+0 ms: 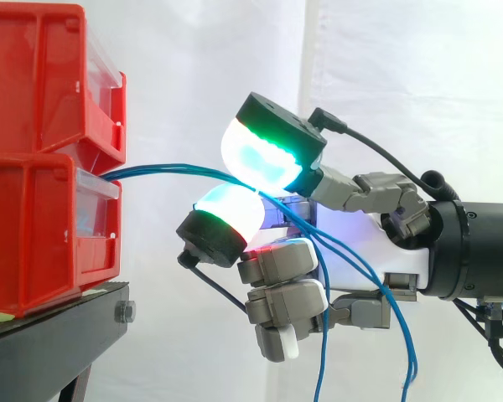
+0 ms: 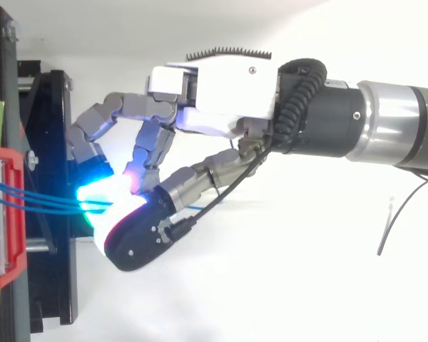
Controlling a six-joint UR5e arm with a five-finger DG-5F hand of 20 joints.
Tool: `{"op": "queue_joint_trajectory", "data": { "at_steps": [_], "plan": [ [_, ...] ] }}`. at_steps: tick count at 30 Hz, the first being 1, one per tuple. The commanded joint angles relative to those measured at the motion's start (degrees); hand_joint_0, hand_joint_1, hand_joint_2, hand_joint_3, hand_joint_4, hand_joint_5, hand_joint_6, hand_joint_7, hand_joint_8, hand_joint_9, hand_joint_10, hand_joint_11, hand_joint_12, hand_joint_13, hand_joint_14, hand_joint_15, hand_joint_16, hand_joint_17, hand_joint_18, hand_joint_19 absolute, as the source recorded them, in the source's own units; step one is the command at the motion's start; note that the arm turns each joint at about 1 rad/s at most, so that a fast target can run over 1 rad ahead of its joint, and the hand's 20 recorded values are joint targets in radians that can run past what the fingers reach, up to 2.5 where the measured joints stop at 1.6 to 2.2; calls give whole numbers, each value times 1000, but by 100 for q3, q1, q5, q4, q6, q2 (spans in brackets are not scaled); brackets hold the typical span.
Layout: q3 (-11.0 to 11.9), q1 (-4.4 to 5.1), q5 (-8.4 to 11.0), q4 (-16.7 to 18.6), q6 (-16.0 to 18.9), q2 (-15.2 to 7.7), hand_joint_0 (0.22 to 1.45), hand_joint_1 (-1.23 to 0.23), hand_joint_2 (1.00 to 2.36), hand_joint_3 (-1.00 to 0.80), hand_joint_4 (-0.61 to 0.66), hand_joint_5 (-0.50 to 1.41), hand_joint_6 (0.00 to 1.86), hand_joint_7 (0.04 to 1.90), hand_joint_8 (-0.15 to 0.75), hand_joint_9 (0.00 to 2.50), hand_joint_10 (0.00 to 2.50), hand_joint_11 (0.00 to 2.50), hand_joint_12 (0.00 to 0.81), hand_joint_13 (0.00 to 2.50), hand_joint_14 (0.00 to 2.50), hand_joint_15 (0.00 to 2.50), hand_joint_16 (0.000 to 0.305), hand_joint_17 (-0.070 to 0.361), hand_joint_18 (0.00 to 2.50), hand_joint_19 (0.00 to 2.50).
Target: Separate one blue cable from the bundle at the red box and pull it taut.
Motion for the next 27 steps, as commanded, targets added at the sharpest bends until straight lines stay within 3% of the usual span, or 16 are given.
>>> {"op": "queue_joint_trajectory", "data": {
  "at_steps": [1,7,15,19,22,27],
  "plan": [
    [0,-5,0,-20,0,0,608,-970,1000,-500,21,-134,907,1308,277,1236,25,1436,343,1189,29,1417,50,112,888,871],
    [0,4,-8,-20,0,0,538,-987,1000,-500,37,-133,901,1305,296,1245,25,1426,354,1194,30,1402,52,117,898,877],
    [0,-5,0,6,0,0,430,-701,1000,-500,91,-136,865,1162,341,1285,18,1396,418,1250,21,1366,62,139,965,885],
    [0,4,9,6,0,0,461,-557,1000,-500,96,-139,848,1142,328,1292,21,1408,392,1252,22,1374,60,134,965,903],
    [9,-5,0,6,9,0,530,-534,1000,-500,77,-143,842,1171,294,1278,25,1421,348,1234,25,1399,53,120,921,936],
    [62,-5,0,-12,0,0,628,-668,1005,-450,38,-141,851,1254,280,1271,25,1450,334,1220,26,1414,50,112,890,949]
  ]
}}
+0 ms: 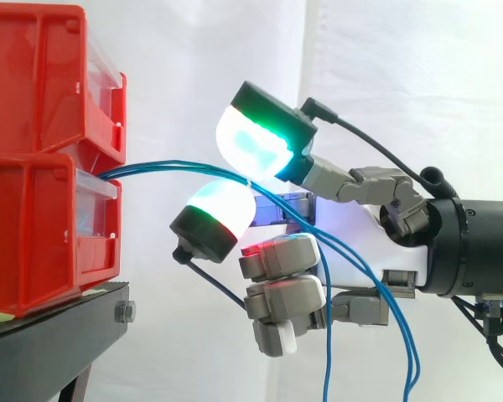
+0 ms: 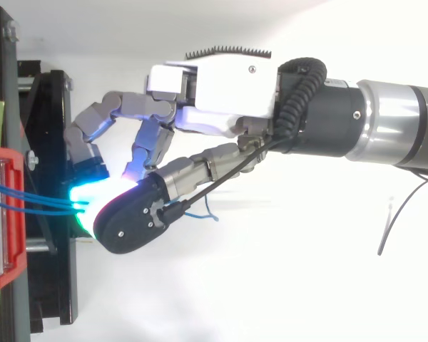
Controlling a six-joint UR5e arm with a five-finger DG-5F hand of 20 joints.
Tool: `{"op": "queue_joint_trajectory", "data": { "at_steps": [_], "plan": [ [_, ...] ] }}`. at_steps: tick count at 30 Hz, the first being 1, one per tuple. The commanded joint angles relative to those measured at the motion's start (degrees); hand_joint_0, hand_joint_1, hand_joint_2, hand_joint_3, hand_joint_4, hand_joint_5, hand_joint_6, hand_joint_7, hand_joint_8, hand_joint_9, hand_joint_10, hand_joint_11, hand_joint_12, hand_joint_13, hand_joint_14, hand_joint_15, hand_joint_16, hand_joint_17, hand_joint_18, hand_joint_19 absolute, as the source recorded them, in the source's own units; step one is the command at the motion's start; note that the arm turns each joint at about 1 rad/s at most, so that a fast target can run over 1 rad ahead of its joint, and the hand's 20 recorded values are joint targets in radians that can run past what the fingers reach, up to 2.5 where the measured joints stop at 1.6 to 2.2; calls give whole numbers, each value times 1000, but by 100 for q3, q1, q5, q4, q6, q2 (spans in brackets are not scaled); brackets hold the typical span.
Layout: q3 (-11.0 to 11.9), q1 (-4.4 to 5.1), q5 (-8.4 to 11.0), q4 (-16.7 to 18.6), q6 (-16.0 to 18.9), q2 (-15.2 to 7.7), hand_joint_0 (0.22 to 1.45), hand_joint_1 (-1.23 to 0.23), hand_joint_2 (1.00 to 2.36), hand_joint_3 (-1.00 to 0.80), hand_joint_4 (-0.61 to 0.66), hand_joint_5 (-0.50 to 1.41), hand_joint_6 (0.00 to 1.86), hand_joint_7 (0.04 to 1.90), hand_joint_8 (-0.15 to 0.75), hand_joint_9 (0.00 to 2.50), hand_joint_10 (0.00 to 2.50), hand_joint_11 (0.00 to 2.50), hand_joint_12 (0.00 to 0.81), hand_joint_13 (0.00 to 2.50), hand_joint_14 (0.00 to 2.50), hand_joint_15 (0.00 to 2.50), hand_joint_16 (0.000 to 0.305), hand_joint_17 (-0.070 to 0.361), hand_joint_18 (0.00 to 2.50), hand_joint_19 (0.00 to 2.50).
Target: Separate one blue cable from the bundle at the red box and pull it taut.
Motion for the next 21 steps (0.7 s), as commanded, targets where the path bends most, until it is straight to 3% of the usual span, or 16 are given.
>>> {"op": "queue_joint_trajectory", "data": {
  "at_steps": [1,5,8,12,14,21],
  "plan": [
    [31,-1,-9,-7,-1,0,626,-686,1007,-412,40,-142,855,1252,281,1271,24,1450,331,1220,27,1414,50,112,890,958],
    [31,-1,-1,-33,-18,0,638,-824,1018,-267,40,-147,864,1332,278,1249,24,1446,331,1213,27,1427,51,114,887,951],
    [31,-10,-1,-50,-27,0,673,-864,1019,-256,-6,-153,878,1342,276,1238,25,1430,333,1207,26,1422,50,114,885,938],
    [31,-1,-1,-59,-27,0,751,-893,1012,-357,-63,-157,881,1450,272,1235,24,1429,328,1196,28,1414,50,112,880,914],
    [31,-1,-1,-59,-27,0,778,-876,1000,-500,-92,-159,894,1384,276,1235,24,1428,328,1199,28,1411,50,112,884,894],
    [23,-1,-1,-77,-27,0,716,-882,1000,-500,-84,-143,907,1324,274,1262,26,1450,327,1204,30,1406,49,110,894,873]
  ]
}}
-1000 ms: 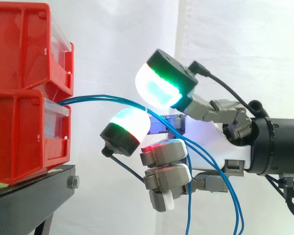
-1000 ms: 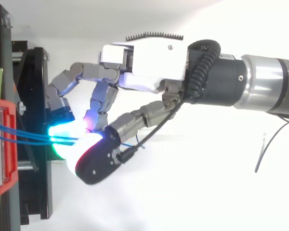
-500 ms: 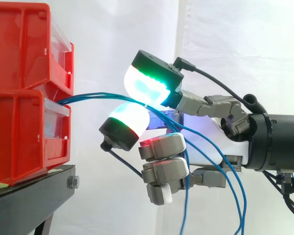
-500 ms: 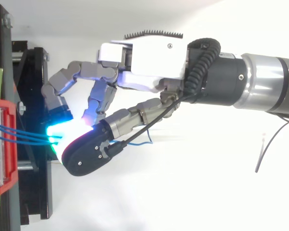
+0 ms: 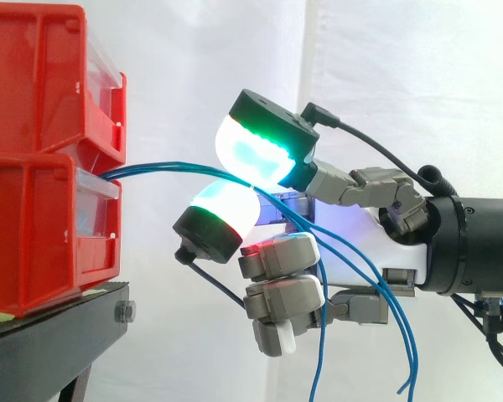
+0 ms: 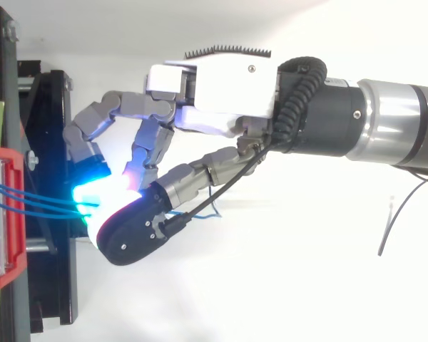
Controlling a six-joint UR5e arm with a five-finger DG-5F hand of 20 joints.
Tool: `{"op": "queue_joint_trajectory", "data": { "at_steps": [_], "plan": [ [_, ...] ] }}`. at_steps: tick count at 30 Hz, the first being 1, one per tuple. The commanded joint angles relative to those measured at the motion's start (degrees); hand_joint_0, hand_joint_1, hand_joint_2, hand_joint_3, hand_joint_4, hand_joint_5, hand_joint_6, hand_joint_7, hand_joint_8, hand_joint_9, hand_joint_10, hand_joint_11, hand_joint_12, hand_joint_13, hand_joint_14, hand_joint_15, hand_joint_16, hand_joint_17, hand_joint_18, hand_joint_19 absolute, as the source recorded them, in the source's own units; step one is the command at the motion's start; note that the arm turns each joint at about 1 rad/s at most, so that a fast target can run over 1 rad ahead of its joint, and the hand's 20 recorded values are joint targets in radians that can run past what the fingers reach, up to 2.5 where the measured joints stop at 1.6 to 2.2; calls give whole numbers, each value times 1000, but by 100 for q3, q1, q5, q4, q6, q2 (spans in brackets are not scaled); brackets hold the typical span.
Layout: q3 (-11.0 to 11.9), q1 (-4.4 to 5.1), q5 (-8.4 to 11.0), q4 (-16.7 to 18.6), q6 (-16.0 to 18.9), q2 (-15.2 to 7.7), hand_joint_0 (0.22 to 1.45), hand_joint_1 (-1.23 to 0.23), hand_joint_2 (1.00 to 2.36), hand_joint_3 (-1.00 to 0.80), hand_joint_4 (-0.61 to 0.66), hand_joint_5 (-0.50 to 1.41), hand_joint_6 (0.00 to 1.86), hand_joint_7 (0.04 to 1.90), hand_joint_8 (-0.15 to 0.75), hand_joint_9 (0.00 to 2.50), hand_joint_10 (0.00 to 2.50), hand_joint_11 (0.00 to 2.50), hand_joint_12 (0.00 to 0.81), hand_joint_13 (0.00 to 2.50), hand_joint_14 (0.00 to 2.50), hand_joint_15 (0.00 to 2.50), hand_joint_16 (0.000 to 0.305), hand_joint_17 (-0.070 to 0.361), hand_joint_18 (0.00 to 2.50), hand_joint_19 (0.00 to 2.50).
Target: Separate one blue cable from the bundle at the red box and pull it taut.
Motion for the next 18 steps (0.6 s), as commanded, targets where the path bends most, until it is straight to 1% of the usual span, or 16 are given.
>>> {"op": "queue_joint_trajectory", "data": {
  "at_steps": [1,10,12,15,18],
  "plan": [
    [-3,1,0,-3,0,0,708,-889,1000,-500,-74,-139,906,1320,280,1263,25,1455,330,1206,30,1407,49,110,892,875],
    [-3,1,0,-12,0,0,622,-935,1000,-500,-7,-112,895,1334,275,1300,27,1456,331,1219,30,1418,48,108,888,900],
    [-12,1,0,-12,0,0,591,-937,1000,-500,9,-105,894,1307,286,1307,26,1462,336,1224,29,1413,48,108,893,898],
    [-12,1,0,-12,0,0,551,-925,1000,-500,10,-98,890,1303,286,1321,26,1462,345,1234,29,1401,49,111,904,897],
    [-12,1,0,-12,0,0,534,-889,1000,-500,-26,-88,884,1305,286,1347,26,1468,343,1245,28,1409,50,112,915,909]
  ]
}}
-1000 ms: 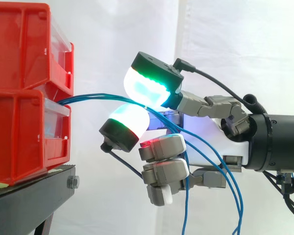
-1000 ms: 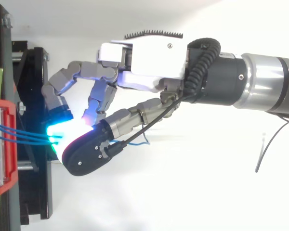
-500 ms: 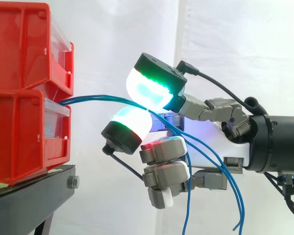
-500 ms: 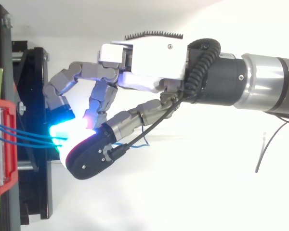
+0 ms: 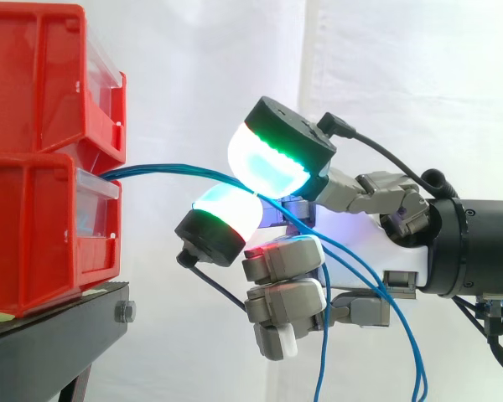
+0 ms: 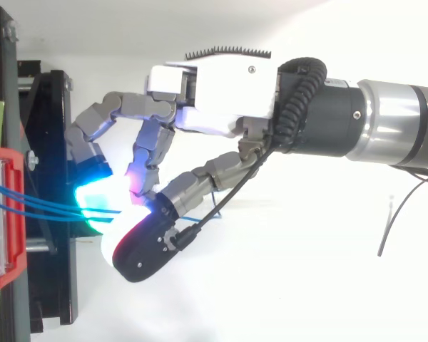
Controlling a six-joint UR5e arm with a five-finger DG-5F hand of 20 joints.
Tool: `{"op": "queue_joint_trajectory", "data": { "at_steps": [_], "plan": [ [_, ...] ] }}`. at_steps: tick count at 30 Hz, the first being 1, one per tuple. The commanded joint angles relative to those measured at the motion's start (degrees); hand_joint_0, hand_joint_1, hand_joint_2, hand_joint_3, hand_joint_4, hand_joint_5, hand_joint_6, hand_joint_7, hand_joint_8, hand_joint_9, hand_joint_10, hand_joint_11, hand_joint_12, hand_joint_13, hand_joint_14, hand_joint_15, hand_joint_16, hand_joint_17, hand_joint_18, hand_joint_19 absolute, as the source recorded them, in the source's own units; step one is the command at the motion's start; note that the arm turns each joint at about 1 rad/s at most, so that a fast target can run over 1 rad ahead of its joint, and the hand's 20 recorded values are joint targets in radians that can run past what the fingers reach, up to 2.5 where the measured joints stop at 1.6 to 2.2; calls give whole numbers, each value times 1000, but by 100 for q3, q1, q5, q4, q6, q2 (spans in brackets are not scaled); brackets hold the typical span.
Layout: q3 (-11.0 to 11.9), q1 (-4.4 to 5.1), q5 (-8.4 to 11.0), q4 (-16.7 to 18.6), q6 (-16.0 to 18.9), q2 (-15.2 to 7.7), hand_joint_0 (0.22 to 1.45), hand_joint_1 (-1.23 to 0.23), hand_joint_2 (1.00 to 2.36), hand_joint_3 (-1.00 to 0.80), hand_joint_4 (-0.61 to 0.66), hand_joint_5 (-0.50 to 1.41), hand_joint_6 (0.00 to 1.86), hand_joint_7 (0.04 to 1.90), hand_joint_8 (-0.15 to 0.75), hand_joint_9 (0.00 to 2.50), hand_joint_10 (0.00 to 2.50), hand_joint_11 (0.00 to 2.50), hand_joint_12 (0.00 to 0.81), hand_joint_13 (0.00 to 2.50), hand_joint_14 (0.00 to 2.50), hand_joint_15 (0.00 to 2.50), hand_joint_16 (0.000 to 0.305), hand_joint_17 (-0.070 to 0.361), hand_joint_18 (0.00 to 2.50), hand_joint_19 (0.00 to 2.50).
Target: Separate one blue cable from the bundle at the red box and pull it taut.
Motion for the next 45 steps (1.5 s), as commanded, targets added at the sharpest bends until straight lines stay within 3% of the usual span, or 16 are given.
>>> {"op": "queue_joint_trajectory", "data": {
  "at_steps": [1,5,11,15,24,28,36,40,43,45],
  "plan": [
    [-2,0,0,0,0,1,533,-889,1000,-500,-28,-87,883,1309,287,1350,26,1459,350,1246,29,1413,50,112,915,909],
    [-2,0,0,8,0,1,529,-865,1000,-500,-91,-74,876,1303,281,1381,27,1464,339,1259,27,1403,49,110,921,915],
    [-2,0,0,8,0,1,542,-684,1000,-500,-191,-62,850,1192,268,1431,31,1401,332,1267,29,1410,47,106,925,934],
    [-2,0,0,8,0,1,572,-547,1000,-500,-193,-50,810,1201,238,1446,32,1325,316,1268,30,1415,46,102,919,954],
    [-2,9,18,8,0,1,528,-417,1000,-500,-120,-23,733,1239,251,1483,32,1276,338,1287,29,1398,49,110,942,963],
    [-2,18,18,8,0,1,490,-426,1000,-500,-98,-18,683,1325,261,1485,31,1260,355,1305,27,1388,53,118,963,964],
    [-11,18,26,26,0,1,440,-723,1000,-500,25,-63,732,1250,316,1426,29,1320,385,1314,25,1380,59,132,999,933],
    [-11,26,26,8,0,1,490,-801,1000,-500,23,-89,775,1257,297,1387,29,1352,360,1289,26,1395,54,123,952,952],
    [-11,26,35,8,0,-7,601,-775,1000,-500,5,-97,783,1274,265,1368,36,1383,321,1257,28,1421,48,108,900,988],
    [-19,26,35,8,0,1,604,-756,1002,-476,-19,-94,780,1231,266,1373,32,1361,322,1256,29,1425,48,108,897,990]
  ]
}}
